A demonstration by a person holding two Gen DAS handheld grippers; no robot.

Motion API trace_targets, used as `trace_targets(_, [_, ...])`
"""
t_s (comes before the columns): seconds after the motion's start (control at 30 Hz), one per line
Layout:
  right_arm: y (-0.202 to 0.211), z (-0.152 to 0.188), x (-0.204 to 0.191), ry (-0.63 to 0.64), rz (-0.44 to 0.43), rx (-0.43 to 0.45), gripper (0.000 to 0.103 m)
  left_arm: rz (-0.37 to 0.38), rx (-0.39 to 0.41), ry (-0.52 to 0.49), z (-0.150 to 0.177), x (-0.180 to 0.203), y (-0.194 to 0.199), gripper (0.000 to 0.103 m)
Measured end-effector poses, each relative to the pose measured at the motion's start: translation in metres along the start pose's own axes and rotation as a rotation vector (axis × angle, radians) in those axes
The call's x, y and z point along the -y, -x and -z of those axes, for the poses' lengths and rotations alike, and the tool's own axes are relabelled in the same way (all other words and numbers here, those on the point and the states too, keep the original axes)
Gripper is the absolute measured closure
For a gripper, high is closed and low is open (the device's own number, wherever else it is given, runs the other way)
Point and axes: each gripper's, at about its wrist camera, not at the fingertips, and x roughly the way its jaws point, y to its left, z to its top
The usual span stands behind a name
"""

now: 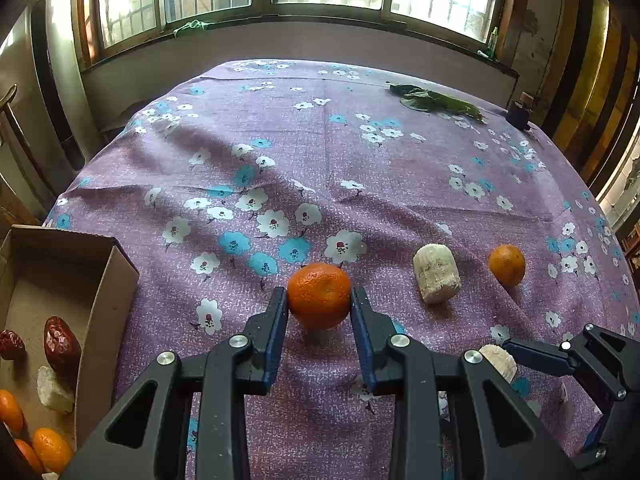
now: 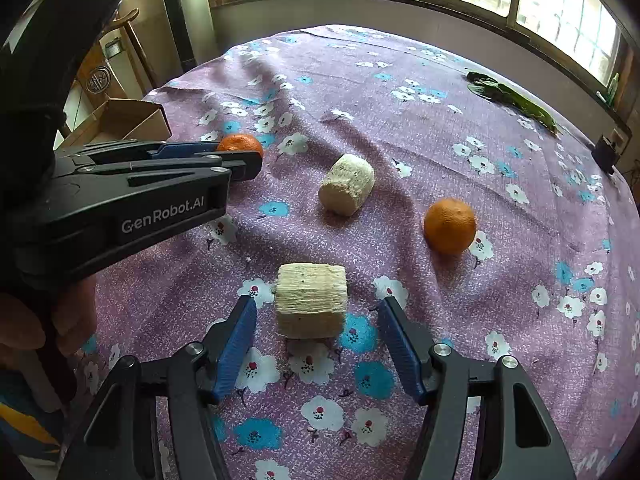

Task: Organize fruits
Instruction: 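Lift the yam chunk with right tool while left tool holds the orange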

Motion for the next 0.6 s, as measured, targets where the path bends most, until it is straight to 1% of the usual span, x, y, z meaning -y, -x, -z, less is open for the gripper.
trace_targets(0.1, [0.000, 0.002, 0.002, -0.018, -0.009, 0.015, 0.034, 0.000, 0.001, 0.005, 0.000, -0.001, 0.000, 0.073])
trace_targets(0.17, [0.000, 0.005, 0.002, -0.029, -0.039, 0.038, 0.025, 0.002, 0.002, 0.006, -0.001, -0.001, 0.000, 0.073])
trace_targets(0.23, [-0.003, 0.007, -0.003, -0.019, -0.053, 0.044, 0.006, 0.000, 0.002, 0.006, -0.001, -0.002, 0.001, 0.073])
trace_targets(0.27, [-0.006, 0.007, -0.007, -0.001, -0.052, 0.035, 0.000, 0.001, 0.002, 0.006, -0.001, -0.002, 0.001, 0.073])
trace_targets(0.33, [-0.008, 0.009, -0.014, 0.043, -0.013, 0.030, 0.000, 0.001, 0.002, 0.006, 0.000, -0.002, 0.001, 0.073])
trace_targets(0.47, [-0.005, 0.010, -0.005, -0.027, -0.057, 0.060, 0.000, 0.001, 0.007, 0.009, -0.001, -0.002, 0.002, 0.073])
trace_targets(0.53, [-0.005, 0.012, -0.006, -0.016, -0.041, 0.078, 0.000, 0.002, 0.006, 0.010, -0.001, -0.002, 0.002, 0.072])
trace_targets(0.6, [-0.006, 0.012, -0.009, 0.007, -0.026, 0.072, 0.000, 0.002, 0.008, 0.008, -0.001, -0.002, 0.002, 0.072])
